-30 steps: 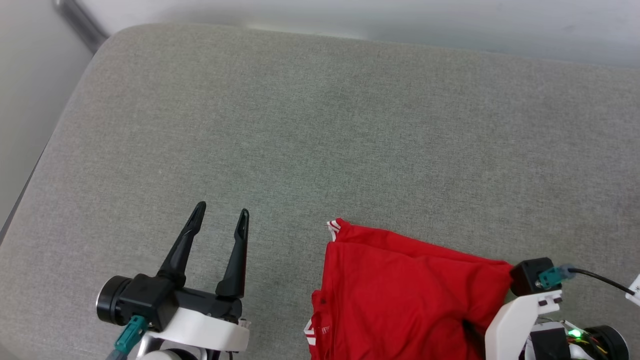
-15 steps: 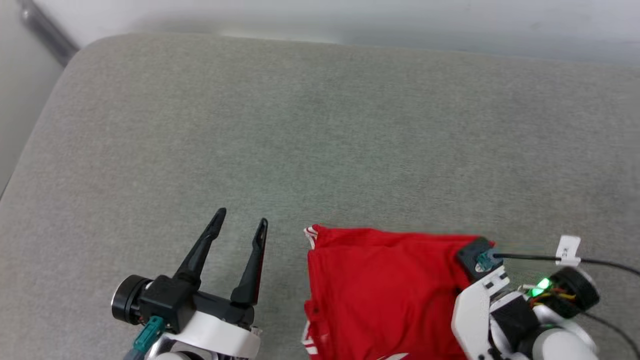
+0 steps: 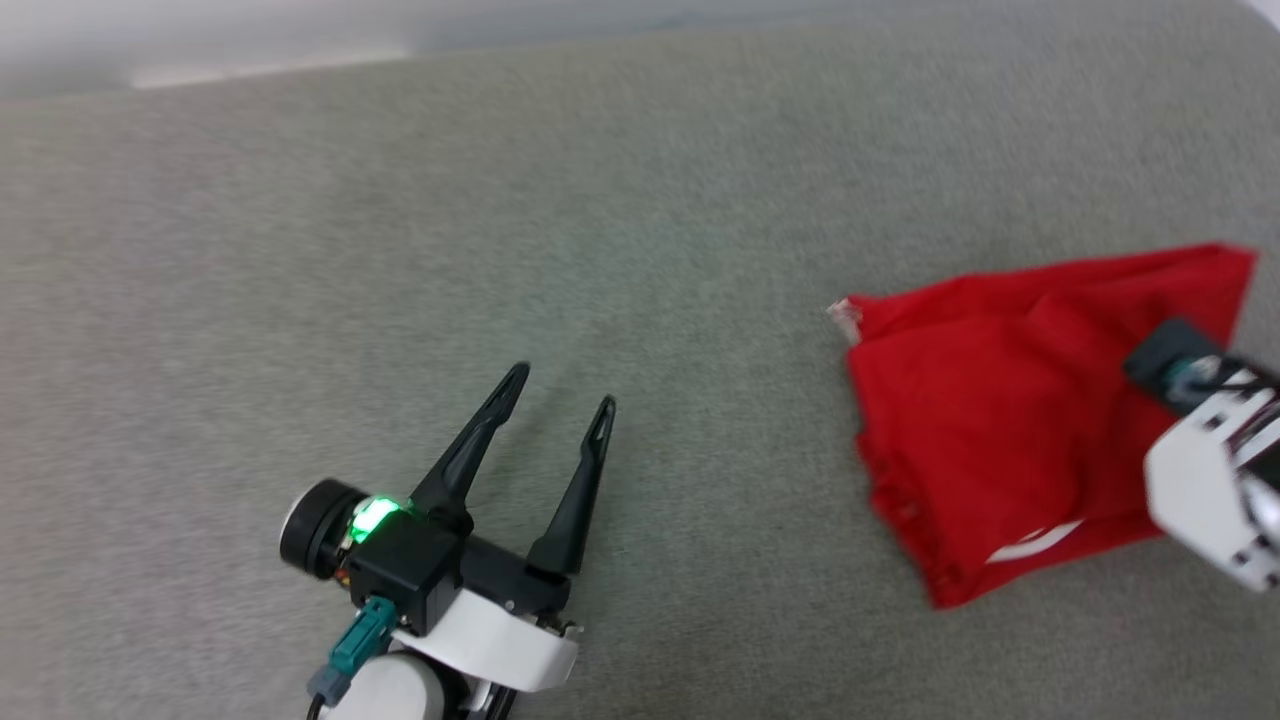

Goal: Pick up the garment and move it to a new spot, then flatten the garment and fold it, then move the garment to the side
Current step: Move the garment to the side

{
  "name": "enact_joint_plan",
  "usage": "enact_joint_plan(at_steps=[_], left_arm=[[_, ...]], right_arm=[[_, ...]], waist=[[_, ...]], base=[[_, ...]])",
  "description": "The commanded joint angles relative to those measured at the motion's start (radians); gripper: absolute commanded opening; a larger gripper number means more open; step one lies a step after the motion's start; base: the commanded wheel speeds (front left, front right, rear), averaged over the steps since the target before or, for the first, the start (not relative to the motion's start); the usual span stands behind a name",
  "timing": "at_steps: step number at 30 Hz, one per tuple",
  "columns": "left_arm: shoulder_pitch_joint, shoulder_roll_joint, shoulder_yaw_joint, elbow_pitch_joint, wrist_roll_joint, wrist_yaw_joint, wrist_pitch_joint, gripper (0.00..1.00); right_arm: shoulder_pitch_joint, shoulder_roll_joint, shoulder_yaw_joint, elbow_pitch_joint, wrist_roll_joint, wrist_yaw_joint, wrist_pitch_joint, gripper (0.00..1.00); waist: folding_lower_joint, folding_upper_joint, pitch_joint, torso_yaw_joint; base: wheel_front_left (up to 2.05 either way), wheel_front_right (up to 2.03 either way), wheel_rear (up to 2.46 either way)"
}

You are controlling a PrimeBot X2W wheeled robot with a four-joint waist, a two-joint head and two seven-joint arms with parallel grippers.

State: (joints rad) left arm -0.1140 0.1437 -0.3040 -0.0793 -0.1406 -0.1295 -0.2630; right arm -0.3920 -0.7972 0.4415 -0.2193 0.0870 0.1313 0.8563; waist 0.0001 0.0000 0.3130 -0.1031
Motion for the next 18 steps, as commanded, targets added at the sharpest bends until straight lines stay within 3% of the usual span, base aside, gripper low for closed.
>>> enact_joint_plan(at_steps=[1,5,9,18], left_arm=[[-0.038,0.008,-0.015,-0.012,-0.006,-0.002,-0.002,1.00],[-0.102,0.035,-0.054,-0.028,-0.003,-0.002,-0.002,1.00],[-0.162,0.059,-0.092,-0.040,-0.001,-0.002,-0.002,1.00],[-0.242,0.089,-0.133,-0.064,0.006,-0.002,-0.002,1.00]], right_arm=[[-0.038,-0.038,-0.024,0.014,-0.004,-0.001,-0.029,0.00],[-0.072,-0.089,-0.095,0.092,-0.012,-0.001,-0.107,0.00],[-0.087,-0.102,-0.167,0.186,-0.034,-0.001,-0.175,0.00],[-0.106,-0.140,-0.301,0.386,-0.074,-0.001,-0.300,0.00]], waist=[[-0.0001,0.0000,0.104,-0.089],[-0.0001,0.0000,0.191,-0.127],[-0.0001,0.0000,0.261,-0.138],[-0.0001,0.0000,0.354,-0.122]], base=[[0.00,0.00,0.00],[0.00,0.00,0.00],[0.00,0.00,0.00],[0.00,0.00,0.00]])
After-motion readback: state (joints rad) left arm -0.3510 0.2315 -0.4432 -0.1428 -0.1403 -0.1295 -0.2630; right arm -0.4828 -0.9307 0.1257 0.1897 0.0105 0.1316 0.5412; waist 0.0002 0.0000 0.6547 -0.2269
